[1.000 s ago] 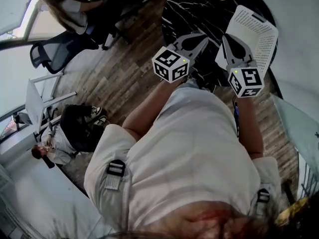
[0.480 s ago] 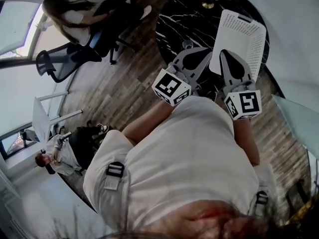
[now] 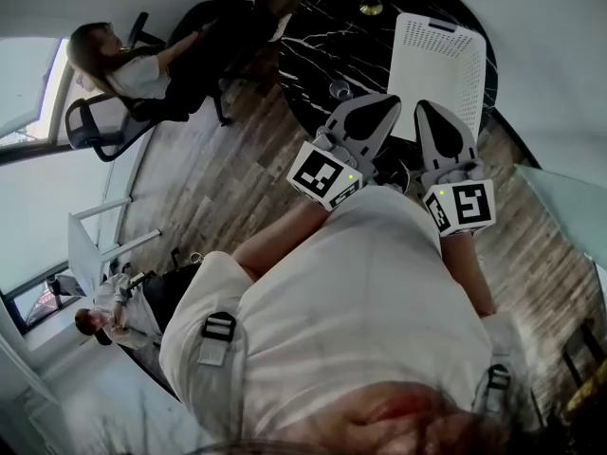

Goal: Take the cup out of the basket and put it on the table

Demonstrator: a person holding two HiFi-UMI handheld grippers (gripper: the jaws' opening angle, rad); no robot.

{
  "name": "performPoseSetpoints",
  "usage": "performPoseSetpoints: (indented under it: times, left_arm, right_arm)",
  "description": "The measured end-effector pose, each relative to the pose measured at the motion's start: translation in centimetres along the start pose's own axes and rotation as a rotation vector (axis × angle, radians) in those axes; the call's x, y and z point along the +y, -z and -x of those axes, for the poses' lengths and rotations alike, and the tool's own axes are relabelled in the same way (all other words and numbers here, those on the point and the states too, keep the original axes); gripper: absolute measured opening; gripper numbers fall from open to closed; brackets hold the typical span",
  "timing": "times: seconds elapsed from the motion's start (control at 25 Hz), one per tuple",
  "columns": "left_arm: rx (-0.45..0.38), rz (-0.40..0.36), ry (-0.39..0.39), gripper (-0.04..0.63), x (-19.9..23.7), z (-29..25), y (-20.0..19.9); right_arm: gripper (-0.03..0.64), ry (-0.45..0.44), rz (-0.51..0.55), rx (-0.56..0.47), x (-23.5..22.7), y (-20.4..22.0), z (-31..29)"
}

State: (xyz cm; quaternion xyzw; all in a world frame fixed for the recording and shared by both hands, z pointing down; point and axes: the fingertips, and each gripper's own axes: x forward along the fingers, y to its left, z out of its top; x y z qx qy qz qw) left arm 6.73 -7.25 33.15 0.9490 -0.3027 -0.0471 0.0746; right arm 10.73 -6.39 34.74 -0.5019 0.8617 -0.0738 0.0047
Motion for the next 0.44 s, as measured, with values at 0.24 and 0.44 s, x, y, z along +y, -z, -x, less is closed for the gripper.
performPoseSetpoints:
  times: [0.24,0.44]
  left_arm:
    - [0.003,-0.002,0.010,0.006,-0.12,-0.35,0.27]
    - [0.000,-0.007,0.017,0.006,-0.25,-0.81,0.38]
  right_arm:
    - [0.006,0.026,0.013,0.003,-0.62,-0.03,0.39]
    - [0.006,0.032,-0.022,0.004,-1.07,0.36,0.38]
